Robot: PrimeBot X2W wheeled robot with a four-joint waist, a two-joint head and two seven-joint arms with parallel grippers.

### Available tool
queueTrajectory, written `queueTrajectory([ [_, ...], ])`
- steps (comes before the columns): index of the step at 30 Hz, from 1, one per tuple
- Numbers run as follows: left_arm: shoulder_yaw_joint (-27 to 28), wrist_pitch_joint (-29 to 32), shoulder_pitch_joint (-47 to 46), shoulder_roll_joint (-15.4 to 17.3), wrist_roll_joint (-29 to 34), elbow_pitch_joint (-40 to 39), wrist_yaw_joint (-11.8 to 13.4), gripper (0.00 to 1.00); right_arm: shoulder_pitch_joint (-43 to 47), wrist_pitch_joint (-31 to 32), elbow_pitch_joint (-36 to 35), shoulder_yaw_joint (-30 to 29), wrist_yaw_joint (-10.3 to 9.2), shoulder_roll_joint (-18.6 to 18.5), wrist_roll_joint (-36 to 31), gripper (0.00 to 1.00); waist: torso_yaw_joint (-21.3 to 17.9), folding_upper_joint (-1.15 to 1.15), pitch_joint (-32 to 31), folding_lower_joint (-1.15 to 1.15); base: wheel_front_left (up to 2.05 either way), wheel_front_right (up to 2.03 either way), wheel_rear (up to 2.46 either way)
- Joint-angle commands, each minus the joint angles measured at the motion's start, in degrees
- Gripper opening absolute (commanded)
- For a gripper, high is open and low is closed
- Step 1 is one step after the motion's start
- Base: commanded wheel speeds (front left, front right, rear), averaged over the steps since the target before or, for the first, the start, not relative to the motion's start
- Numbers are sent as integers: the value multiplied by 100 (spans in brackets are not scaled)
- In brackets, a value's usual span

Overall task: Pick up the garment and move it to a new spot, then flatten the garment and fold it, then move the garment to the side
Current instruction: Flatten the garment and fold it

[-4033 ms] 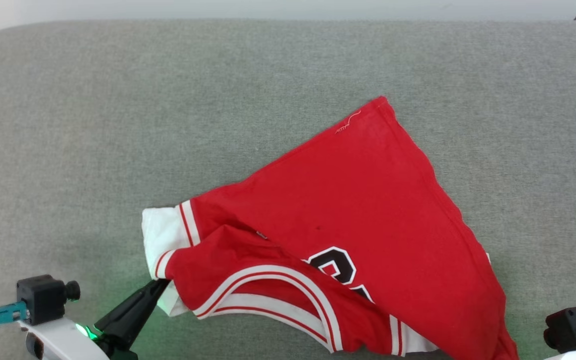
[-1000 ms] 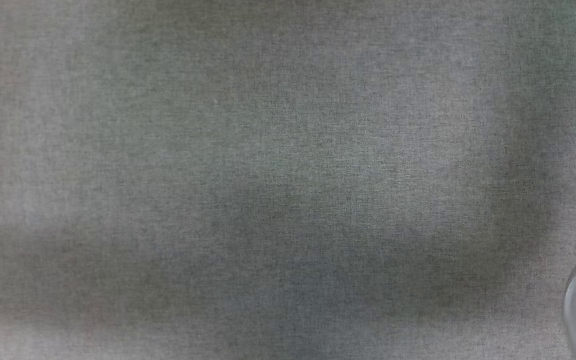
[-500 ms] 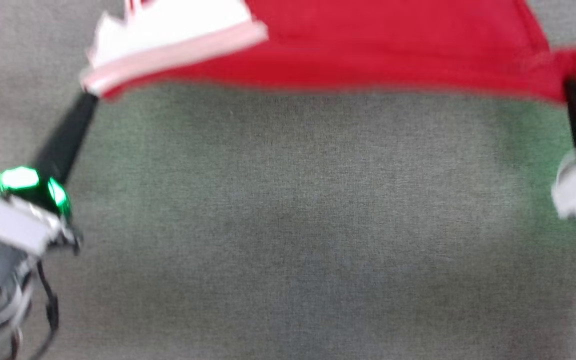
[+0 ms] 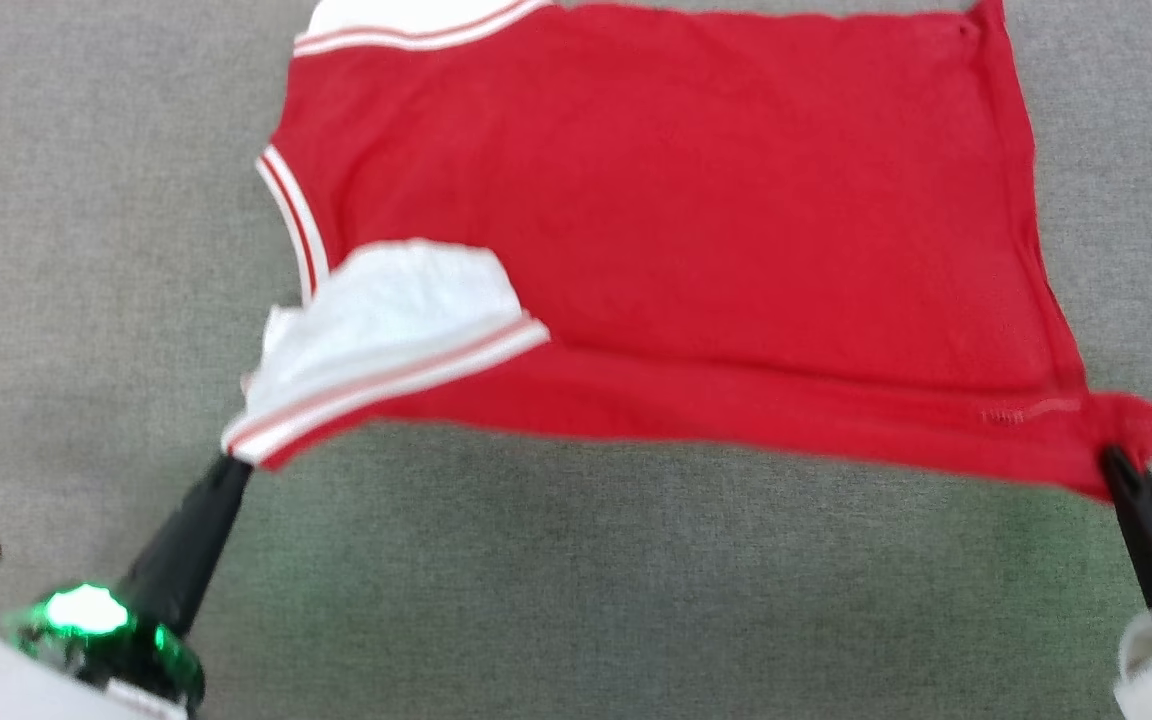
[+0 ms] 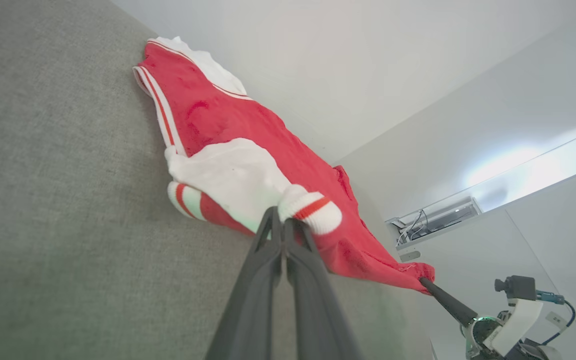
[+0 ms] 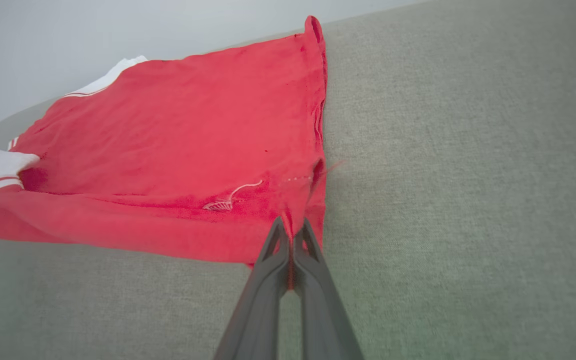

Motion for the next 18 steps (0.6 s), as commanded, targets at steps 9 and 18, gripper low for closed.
queueTrajectory([
  [9, 8, -208, 510, 275, 219, -486, 12, 0, 628, -271, -466, -378, -9, -1, 374, 0, 7, 0, -16, 0, 0, 0, 0],
  [18, -250, -200, -706, 521, 256, -320, 12, 0, -776, -85, 214, -110, -9, 0, 87, 0, -86, 0, 179, 0, 0, 0, 0],
])
